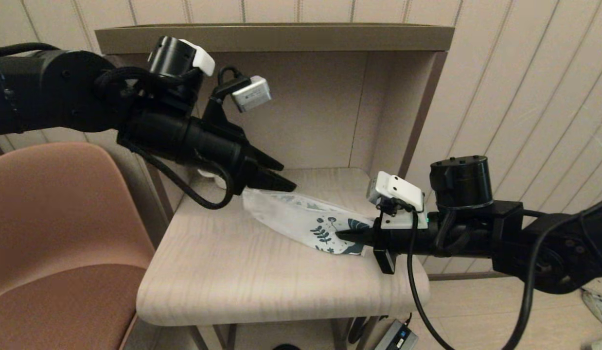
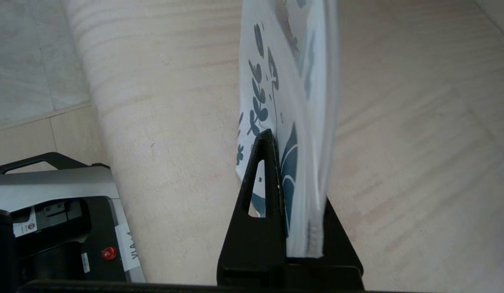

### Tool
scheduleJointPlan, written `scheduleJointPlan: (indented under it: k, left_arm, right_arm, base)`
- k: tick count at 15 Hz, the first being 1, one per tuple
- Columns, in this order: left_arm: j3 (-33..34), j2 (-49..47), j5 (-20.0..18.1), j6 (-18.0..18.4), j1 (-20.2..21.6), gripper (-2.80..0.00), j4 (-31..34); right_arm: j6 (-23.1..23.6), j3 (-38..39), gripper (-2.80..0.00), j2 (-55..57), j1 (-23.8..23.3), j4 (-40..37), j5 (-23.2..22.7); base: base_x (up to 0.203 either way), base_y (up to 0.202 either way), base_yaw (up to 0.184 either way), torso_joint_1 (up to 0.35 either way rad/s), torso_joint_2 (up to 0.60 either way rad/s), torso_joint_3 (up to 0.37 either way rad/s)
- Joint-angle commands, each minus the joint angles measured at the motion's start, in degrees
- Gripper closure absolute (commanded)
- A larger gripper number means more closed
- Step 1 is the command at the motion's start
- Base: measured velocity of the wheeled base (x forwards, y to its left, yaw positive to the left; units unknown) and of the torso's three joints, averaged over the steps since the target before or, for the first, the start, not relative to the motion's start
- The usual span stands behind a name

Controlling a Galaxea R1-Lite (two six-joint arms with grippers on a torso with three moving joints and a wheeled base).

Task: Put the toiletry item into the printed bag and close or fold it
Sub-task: Place the toothpaste in the storage bag, then hand it to the other hand

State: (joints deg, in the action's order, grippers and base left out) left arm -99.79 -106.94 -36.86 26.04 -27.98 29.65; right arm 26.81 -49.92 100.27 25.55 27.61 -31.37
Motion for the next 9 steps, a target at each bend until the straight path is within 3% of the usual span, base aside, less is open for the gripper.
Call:
scheduleJointPlan:
  k: [1, 4, 7, 9]
  left_arm:
    - [6.32, 4.27, -0.27, 0.26, 2.31, 0.0, -0.28]
    - [16.3, 7.96, -2.65, 0.31, 8.3, 0.0, -5.89]
    - [22.65, 8.79, -11.09, 0.36, 15.53, 0.0, -9.99]
    - [23.57, 7.15, -13.5, 0.6, 17.2, 0.0, -10.79]
  right_arm:
    - [0.17, 0.0, 0.0, -0.24, 0.02, 0.17, -0.19]
    - [0.09, -0.44, 0.0, -0.07, 0.02, 0.17, -0.27]
    - [0.09, -0.44, 0.0, 0.15, -0.06, 0.17, -0.63]
    - [0.09, -0.44, 0.0, 0.23, -0.06, 0.17, -0.63]
  base:
    - [0.0, 0.0, 0.0, 0.0, 0.0, 0.0]
    - [0.0, 0.0, 0.0, 0.0, 0.0, 0.0]
    - [0.0, 0.0, 0.0, 0.0, 0.0, 0.0]
    - [0.0, 0.0, 0.0, 0.0, 0.0, 0.0]
